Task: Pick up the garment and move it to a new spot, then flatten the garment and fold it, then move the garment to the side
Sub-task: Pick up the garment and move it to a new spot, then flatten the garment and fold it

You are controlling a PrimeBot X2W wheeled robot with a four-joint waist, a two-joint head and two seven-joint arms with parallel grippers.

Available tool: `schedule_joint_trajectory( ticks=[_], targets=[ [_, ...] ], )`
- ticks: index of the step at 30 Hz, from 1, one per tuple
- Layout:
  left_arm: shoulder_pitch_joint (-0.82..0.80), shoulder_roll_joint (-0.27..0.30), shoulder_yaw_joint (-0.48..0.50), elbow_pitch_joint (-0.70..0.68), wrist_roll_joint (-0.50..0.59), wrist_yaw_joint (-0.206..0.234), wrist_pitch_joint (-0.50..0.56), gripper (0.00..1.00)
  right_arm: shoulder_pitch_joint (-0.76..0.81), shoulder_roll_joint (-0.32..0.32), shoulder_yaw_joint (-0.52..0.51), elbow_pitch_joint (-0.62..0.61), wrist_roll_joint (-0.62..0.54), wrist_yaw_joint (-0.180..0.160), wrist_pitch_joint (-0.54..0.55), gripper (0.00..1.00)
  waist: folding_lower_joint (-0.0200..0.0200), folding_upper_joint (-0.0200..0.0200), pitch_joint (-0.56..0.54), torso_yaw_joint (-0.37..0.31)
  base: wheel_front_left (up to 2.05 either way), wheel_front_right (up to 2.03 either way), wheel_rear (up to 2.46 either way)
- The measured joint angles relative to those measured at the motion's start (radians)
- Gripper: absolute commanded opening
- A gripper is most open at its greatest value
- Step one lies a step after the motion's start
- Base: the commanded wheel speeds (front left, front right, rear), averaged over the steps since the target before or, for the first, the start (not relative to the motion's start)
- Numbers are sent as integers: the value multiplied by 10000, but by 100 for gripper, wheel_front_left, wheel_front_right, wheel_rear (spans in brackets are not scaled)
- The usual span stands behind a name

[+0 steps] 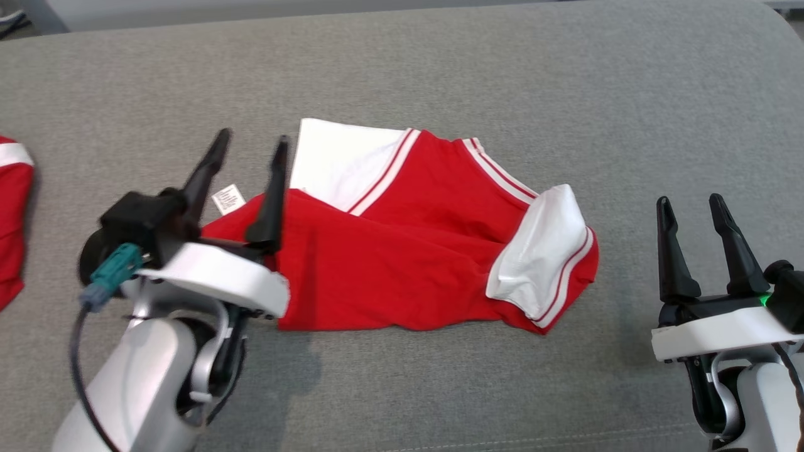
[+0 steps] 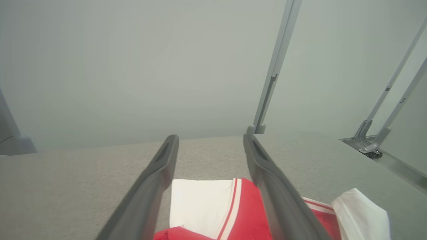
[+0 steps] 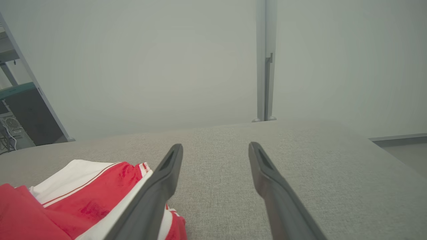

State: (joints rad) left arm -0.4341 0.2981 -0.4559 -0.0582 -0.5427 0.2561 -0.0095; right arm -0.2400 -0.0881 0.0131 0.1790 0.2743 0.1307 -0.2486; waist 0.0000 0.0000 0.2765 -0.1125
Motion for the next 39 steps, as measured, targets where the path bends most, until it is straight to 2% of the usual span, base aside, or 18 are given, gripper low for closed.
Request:
schedule_joint_trajectory(
  ticks=[5, 10, 18, 26, 39],
  targets=[
    [1345, 765, 1218, -261, -257, 596, -339, 100, 63, -182, -40, 42, -278, 0, 0, 100, 0, 0, -360, 711, 0, 0, 0],
    [2622, 1072, 1860, -412, -571, 982, -608, 100, 412, -343, -69, 199, -454, 0, 0, 100, 0, 0, -762, 1118, 0, 0, 0],
    [3885, 1241, 1927, -383, -677, 955, -924, 100, 1304, -372, -84, 466, -656, 0, 2, 100, 0, 0, -1416, 1404, 0, 0, 0],
    [5166, 1200, 1709, -675, -750, 1064, -1039, 100, 2334, -61, -253, 508, -907, 0, 17, 100, 0, 0, -2079, 1421, 0, 0, 0],
    [5544, 1294, 1517, -1243, -637, 1292, -805, 100, 2922, 192, -324, -38, -1058, 0, 230, 100, 0, 0, -2442, 1387, 0, 0, 0]
  ],
)
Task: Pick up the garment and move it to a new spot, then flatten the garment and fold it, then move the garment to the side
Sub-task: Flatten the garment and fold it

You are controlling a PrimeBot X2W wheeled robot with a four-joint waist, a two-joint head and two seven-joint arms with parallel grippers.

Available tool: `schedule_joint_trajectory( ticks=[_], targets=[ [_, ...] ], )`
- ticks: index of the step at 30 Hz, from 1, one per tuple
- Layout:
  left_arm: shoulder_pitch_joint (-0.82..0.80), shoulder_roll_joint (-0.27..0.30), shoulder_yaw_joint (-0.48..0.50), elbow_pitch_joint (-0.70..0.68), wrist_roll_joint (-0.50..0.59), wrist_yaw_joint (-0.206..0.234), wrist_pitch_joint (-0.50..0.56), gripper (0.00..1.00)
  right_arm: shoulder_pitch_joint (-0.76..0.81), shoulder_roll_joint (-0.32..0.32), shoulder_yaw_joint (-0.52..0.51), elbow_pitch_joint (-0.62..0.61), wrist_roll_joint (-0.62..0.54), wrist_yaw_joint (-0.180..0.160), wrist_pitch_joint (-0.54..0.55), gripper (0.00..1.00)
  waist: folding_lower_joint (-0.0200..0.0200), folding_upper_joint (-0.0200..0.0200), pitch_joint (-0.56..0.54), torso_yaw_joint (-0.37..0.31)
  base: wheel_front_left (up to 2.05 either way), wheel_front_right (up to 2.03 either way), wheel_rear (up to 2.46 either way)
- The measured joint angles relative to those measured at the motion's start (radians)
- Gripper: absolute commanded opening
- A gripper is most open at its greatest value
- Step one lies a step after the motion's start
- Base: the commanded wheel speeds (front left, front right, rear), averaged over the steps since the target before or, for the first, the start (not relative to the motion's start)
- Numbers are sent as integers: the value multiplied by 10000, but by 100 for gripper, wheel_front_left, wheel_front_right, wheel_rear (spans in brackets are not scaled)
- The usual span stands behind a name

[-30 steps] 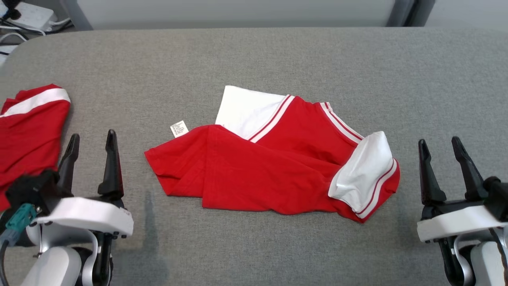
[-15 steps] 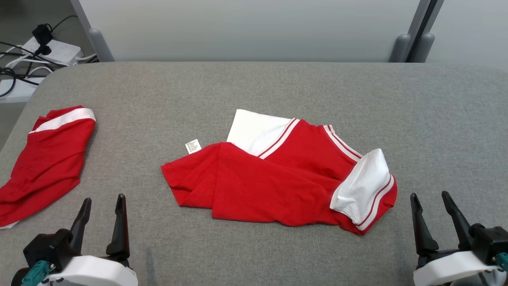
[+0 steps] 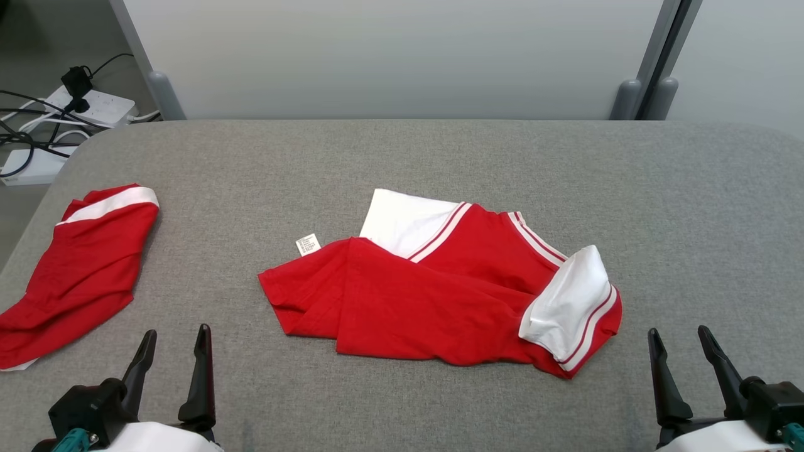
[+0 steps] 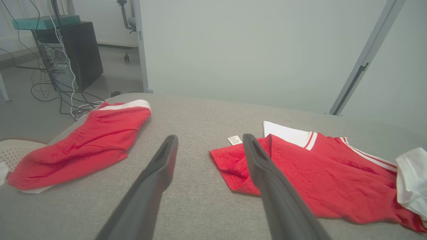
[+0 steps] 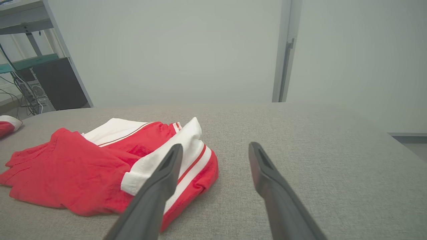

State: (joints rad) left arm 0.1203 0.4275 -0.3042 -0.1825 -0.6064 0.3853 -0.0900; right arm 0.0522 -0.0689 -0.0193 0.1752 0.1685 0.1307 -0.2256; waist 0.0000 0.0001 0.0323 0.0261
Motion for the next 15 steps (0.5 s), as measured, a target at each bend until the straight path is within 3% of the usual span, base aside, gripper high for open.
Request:
schedule_joint_trajectory(
  ticks=[10, 15],
  targets=[
    [-11, 48, -79, -127, 79, 134, 207, 100, -12, 52, 4, 12, 6, 0, 69, 100, 0, 0, 95, 51, 0, 0, 0],
    [-34, 31, -169, -291, 86, 207, 284, 100, -388, -81, 291, 290, 173, 0, 637, 100, 0, 0, 219, 91, 0, 0, 0]
  ],
)
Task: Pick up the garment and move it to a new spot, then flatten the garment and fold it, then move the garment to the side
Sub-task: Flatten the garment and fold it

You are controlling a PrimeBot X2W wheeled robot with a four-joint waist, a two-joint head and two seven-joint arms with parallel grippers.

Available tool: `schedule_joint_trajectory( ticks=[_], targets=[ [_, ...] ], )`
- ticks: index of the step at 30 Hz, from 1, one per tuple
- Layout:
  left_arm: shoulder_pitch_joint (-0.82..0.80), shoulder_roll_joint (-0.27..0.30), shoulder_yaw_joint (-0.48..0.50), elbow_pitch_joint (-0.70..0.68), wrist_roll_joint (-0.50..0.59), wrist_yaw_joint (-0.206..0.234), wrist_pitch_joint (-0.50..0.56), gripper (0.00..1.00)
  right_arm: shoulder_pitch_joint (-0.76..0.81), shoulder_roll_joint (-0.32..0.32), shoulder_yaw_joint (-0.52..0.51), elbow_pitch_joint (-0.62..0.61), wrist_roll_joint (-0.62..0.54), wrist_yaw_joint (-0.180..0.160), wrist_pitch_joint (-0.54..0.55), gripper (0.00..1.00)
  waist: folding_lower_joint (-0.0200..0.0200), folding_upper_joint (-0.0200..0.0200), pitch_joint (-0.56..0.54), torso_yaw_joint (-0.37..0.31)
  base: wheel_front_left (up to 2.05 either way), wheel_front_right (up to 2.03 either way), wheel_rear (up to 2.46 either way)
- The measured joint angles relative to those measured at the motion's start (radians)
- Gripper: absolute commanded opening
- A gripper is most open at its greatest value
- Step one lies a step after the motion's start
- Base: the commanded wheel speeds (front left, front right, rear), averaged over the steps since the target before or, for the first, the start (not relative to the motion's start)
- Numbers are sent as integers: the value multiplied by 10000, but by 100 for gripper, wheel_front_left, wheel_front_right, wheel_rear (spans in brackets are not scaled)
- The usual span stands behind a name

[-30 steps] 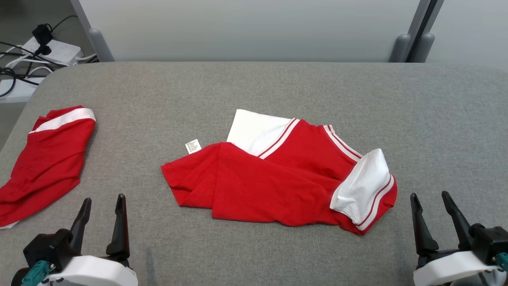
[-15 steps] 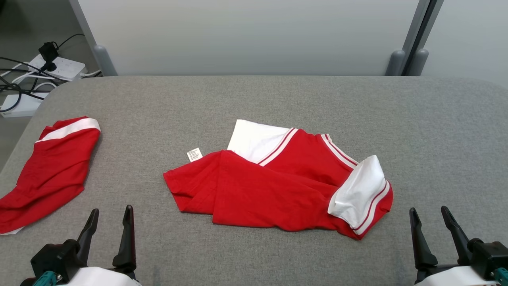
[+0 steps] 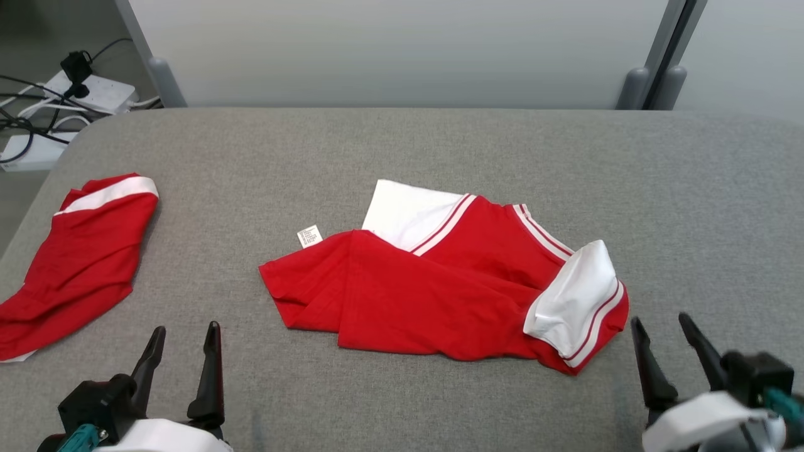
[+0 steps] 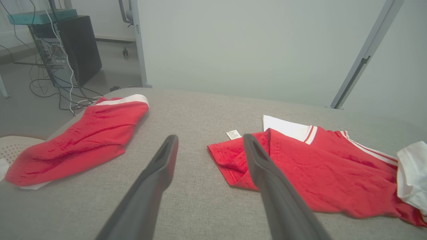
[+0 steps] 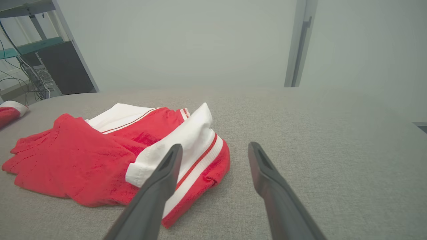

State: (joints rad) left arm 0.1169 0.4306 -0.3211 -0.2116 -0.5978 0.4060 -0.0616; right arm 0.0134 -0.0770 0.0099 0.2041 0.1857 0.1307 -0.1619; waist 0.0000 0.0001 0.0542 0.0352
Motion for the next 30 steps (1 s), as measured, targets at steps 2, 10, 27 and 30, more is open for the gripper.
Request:
schedule_joint_trajectory(
  ticks=[2, 10, 27, 30],
  targets=[
    [-145, -33, -102, -33, 13, 0, -2, 100, -841, -430, 337, 311, 130, 0, 508, 100, 0, 0, 198, 47, 0, 0, 0],
    [-1072, -397, -476, 182, 88, -209, -115, 100, -2986, -1618, 1413, 1498, 1235, 4, 1977, 100, 0, 0, 832, 451, 0, 0, 0],
    [-1987, -922, -677, 1244, 71, -709, -817, 100, -4520, -3302, 2920, 1522, 3469, 2, 4656, 0, 0, 0, 1767, 849, 0, 0, 0],
    [-2093, -930, -658, 1277, 63, -719, -882, 100, -4446, -3313, 2778, 1126, 3605, 2, 4123, 0, 0, 0, 1785, 758, 0, 0, 0]
  ],
)
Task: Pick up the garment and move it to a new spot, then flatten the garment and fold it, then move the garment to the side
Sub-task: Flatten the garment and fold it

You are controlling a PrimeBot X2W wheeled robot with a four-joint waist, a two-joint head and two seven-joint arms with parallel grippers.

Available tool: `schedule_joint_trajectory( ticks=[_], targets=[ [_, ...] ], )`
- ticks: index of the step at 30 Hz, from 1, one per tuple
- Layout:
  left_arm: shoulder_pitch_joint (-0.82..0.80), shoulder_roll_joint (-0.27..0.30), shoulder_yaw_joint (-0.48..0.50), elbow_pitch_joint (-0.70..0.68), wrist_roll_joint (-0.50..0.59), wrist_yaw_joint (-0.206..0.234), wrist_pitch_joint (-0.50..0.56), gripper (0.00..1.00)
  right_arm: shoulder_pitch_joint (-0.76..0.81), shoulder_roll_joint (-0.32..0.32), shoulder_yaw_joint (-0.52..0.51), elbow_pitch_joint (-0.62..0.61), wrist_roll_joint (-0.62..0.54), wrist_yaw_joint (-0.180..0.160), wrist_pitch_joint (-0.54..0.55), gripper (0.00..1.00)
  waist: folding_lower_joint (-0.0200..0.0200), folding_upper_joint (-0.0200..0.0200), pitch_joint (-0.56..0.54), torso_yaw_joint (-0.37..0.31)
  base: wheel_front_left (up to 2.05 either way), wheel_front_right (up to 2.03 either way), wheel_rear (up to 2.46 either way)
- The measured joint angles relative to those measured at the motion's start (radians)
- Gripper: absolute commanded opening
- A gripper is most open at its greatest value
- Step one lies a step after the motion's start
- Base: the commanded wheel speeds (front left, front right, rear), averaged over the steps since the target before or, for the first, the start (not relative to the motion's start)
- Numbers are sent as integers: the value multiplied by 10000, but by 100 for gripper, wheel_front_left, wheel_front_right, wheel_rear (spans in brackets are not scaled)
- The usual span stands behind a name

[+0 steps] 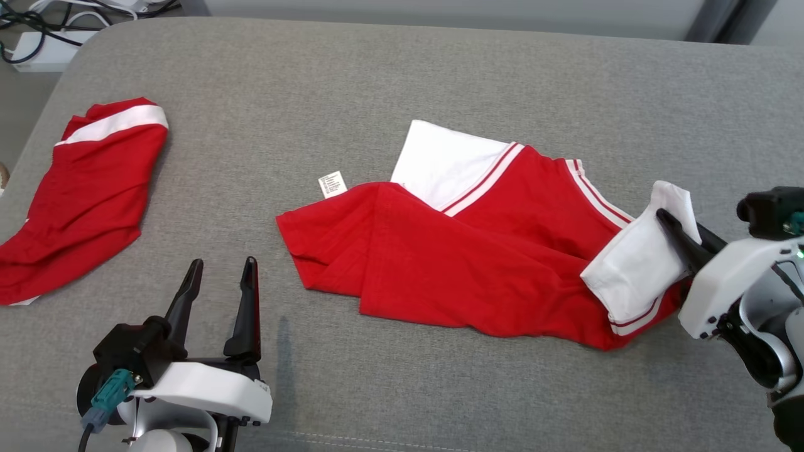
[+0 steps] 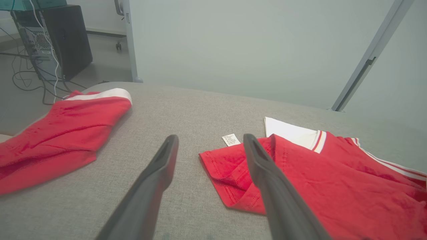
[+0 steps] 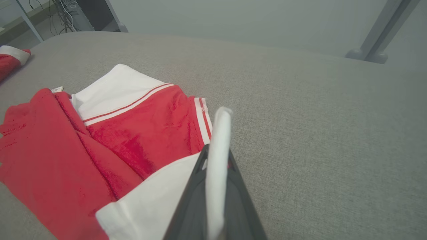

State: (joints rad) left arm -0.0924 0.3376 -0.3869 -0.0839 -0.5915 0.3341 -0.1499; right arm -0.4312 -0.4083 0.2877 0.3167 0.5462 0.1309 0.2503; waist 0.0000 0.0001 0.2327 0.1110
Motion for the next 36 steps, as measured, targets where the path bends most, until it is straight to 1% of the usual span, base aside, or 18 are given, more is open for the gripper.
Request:
schedule_joint_trajectory(
  ticks=[3, 4, 6, 8, 11, 13, 14, 15, 16, 20, 22, 25, 28, 31, 34, 35, 36],
  targets=[
    [0, 25, 8, 15, 0, 0, -15, 100, 527, 75, -382, -537, 240, -2, -773, 0, 0, 0, 19, -152, 0, 0, 0],
    [-2, 44, 17, 10, 0, 0, -15, 100, 1118, 71, -510, -907, 345, -2, -1358, 0, 0, 0, 34, -260, 0, 0, 0],
    [-5, 94, 31, 2, 0, 0, -12, 100, 1768, 21, -447, -1252, 456, -2, -1994, 0, 0, 0, 54, -382, 0, 0, 0],
    [-6, 199, 42, -10, 0, 0, 4, 100, 2344, -128, -155, -1521, 466, -2, -2740, 0, 0, 0, 74, -519, 0, 0, 0],
    [-6, 322, 84, -25, -2, 0, 88, 100, 2908, -142, -88, -1438, 738, 0, -3990, 0, 0, 0, 95, -760, 0, 0, 0],
    [-6, 345, 90, -59, -2, 0, 125, 100, 3102, -142, -121, -1053, 955, 0, -4424, 0, 0, 0, 97, -920, 0, 0, 0],
    [-5, 366, 94, -69, -4, 0, 173, 100, 3178, -128, -148, -838, 995, 0, -4585, 16, -1, 0, 92, -995, 0, 0, 0],
    [-5, 380, 98, -79, -4, 0, 176, 100, 3227, -92, -182, -646, 1147, 0, -4684, 72, 0, 0, 83, -1064, 0, 0, 0],
    [-5, 397, 100, -104, -4, 2, 180, 100, 3244, -27, -249, -412, 1325, 0, -4761, 100, -1, 0, 71, -1129, 0, 0, 0],
    [-4, 502, 90, -173, -33, 2, 360, 100, 3392, 178, -571, 113, 1590, 0, -4901, 100, -1, 0, 10, -1297, 0, 0, 0],
    [-4, 529, 82, -186, -63, 15, 378, 100, 3485, 362, -966, 199, 1724, 0, -4903, 100, -1, 0, -43, -1325, 0, 0, 0],
    [4, 556, 90, -267, -65, 33, 470, 100, 3788, 702, -2102, -226, 1643, -2, -4986, 100, 0, 0, -152, -1351, 0, 0, 0],
    [38, 577, 142, -368, -82, 107, 483, 100, 4259, 1016, -3028, -1051, 1350, -2, -4987, 100, 0, 0, -317, -1358, 0, 0, 0],
    [86, 625, 184, -430, -92, 196, 527, 100, 4493, 1208, -3551, -1778, 752, -2, -4987, 100, 0, 0, -498, -1369, 0, 0, 0],
    [151, 642, 213, -500, -100, 282, 527, 100, 4415, 1409, -3977, -2270, -142, -2, -4987, 100, 0, 0, -688, -1369, 0, 0, 0],
    [286, 650, 217, -545, -105, 282, 527, 100, 4284, 1603, -4033, -2533, -813, -2, -4987, 100, 0, 0, -821, -1348, 0, 0, 0],
    [306, 660, 203, -543, -104, 284, 529, 100, 4180, 1716, -4006, -2654, -1093, -2, -4987, 100, 0, 0, -884, -1327, 0, 0, 0]
  ],
)
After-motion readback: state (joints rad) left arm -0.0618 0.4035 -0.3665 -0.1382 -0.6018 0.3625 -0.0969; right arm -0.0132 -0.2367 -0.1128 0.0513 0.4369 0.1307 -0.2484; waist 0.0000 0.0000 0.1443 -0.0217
